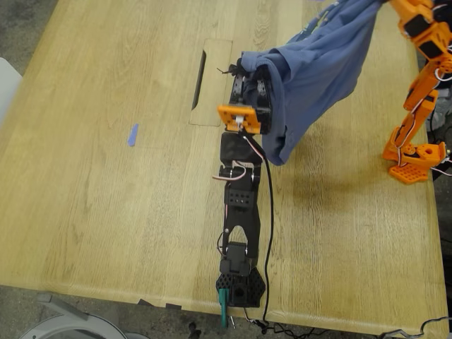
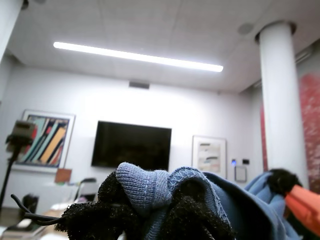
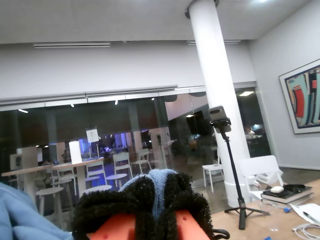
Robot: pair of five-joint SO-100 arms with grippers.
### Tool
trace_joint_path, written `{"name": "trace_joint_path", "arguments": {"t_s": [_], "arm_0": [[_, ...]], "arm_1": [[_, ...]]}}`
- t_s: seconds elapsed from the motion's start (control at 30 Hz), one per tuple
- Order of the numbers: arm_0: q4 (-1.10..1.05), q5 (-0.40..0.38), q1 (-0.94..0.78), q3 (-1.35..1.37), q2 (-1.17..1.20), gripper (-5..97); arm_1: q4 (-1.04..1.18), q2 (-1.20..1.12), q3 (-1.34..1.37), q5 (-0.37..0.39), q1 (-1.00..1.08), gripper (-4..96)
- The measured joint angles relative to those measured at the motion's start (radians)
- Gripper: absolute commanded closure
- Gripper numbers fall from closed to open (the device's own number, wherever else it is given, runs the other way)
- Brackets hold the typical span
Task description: Fold a T-shirt
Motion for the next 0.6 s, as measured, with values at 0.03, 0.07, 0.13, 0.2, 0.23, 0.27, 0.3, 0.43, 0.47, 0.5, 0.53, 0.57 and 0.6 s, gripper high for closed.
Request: {"name": "trace_joint_path", "arguments": {"t_s": [0.03, 0.07, 0.13, 0.2, 0.23, 0.27, 0.3, 0.43, 0.47, 0.5, 0.53, 0.57, 0.6], "arm_0": [[-0.012, -0.003, 0.015, 0.005, 0.012, 92], [-0.02, -0.005, 0.031, 0.023, 0.028, 92], [-0.032, -0.008, 0.069, 0.084, 0.069, 92], [-0.035, -0.008, 0.115, 0.121, 0.087, 92], [-0.035, -0.008, 0.141, 0.127, 0.087, 92], [-0.035, -0.008, 0.17, 0.132, 0.087, 92], [-0.035, -0.008, 0.201, 0.137, 0.087, 92], [0.023, -0.008, 0.331, 0.147, 0.084, 92], [0.037, -0.008, 0.359, 0.143, 0.074, 92], [0.043, -0.008, 0.387, 0.13, 0.06, 92], [0.043, -0.008, 0.41, 0.11, 0.037, 92], [0.041, -0.006, 0.433, 0.086, 0.011, 92], [0.035, -0.002, 0.456, 0.069, -0.009, 92]], "arm_1": [[0.021, 0.017, 0.0, 0.0, -0.003, 90.4], [0.049, 0.031, 0.0, 0.0, -0.009, 90.4], [0.086, 0.049, 0.0, 0.0, -0.025, 90.4], [0.104, 0.055, 0.0, -0.003, -0.048, 90.4], [0.11, 0.057, 0.0, -0.006, -0.055, 90.4], [0.121, 0.057, 0.0, -0.009, -0.069, 90.4], [0.135, 0.058, 0.0, -0.011, -0.08, 90.3], [0.196, 0.066, -0.002, -0.043, -0.167, 90.2], [0.198, 0.066, 0.002, -0.052, -0.193, 90.1], [0.198, 0.066, 0.005, -0.057, -0.219, 90.0], [0.193, 0.066, 0.011, -0.06, -0.239, 89.9], [0.172, 0.064, 0.015, -0.063, -0.253, 89.8], [0.15, 0.064, 0.02, -0.064, -0.267, 89.7]]}}
